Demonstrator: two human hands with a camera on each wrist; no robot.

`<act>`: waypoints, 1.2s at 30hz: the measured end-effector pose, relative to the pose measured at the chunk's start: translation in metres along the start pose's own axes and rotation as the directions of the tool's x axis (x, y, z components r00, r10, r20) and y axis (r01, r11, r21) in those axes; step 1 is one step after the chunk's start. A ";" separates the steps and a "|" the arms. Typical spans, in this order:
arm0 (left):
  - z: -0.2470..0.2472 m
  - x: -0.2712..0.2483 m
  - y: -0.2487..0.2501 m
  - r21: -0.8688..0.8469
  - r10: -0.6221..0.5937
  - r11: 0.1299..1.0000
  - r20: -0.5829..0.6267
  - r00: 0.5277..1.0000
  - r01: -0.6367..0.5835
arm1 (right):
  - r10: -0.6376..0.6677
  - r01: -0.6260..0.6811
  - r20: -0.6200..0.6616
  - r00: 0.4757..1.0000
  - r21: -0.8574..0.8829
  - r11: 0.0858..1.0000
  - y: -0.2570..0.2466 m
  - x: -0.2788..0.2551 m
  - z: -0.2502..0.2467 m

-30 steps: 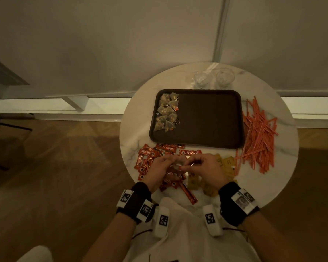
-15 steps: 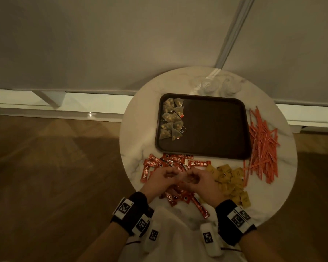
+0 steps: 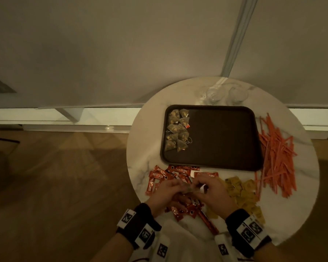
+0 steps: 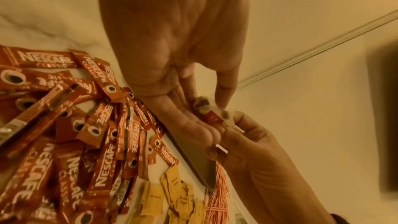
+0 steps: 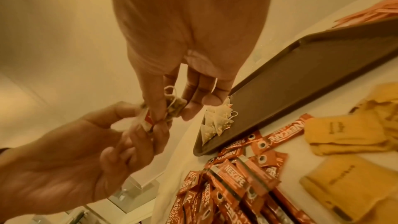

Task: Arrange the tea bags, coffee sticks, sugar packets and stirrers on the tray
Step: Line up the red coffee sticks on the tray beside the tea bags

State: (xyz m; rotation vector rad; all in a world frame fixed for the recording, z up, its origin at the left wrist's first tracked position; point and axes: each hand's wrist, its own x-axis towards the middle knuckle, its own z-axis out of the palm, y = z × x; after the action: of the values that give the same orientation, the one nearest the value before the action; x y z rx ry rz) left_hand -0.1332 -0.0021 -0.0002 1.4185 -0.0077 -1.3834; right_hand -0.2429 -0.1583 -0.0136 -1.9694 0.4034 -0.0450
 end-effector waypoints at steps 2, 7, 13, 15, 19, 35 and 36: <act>0.006 0.004 -0.006 0.023 0.019 1.000 -0.019 1.000 -0.018 | 0.012 -0.012 0.011 1.000 0.007 1.000 0.008 -0.005 -0.003; 0.008 0.017 -0.012 0.010 0.032 0.999 -0.115 0.993 -0.031 | 0.138 -0.141 0.063 0.988 0.055 0.988 0.014 -0.013 -0.014; -0.026 0.055 0.019 0.404 0.219 0.913 -0.350 0.911 -0.064 | 0.422 -0.413 0.039 0.906 0.310 0.856 0.037 -0.007 -0.031; -0.041 0.073 0.035 0.541 0.314 0.839 -0.386 0.868 -0.063 | 0.439 -0.441 0.075 0.896 0.286 0.851 0.051 -0.005 -0.039; -0.062 0.115 0.055 0.731 0.430 0.682 -0.357 0.829 -0.038 | 0.458 -0.485 0.159 0.875 0.252 0.838 0.066 -0.003 -0.051; -0.063 0.131 0.045 0.999 0.525 0.010 0.022 0.851 -0.033 | 0.506 -0.524 0.139 0.852 0.263 0.810 0.079 0.023 -0.045; -0.064 0.134 0.045 0.999 0.523 0.050 -0.016 0.852 -0.012 | 0.506 -0.526 0.144 0.851 0.269 0.807 0.078 0.025 -0.045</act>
State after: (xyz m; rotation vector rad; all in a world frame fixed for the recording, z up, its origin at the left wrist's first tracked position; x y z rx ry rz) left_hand -0.0167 -0.0646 -0.0820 2.6419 -1.1773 -0.5481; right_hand -0.2491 -0.2345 -0.0682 -1.5012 0.8315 0.2930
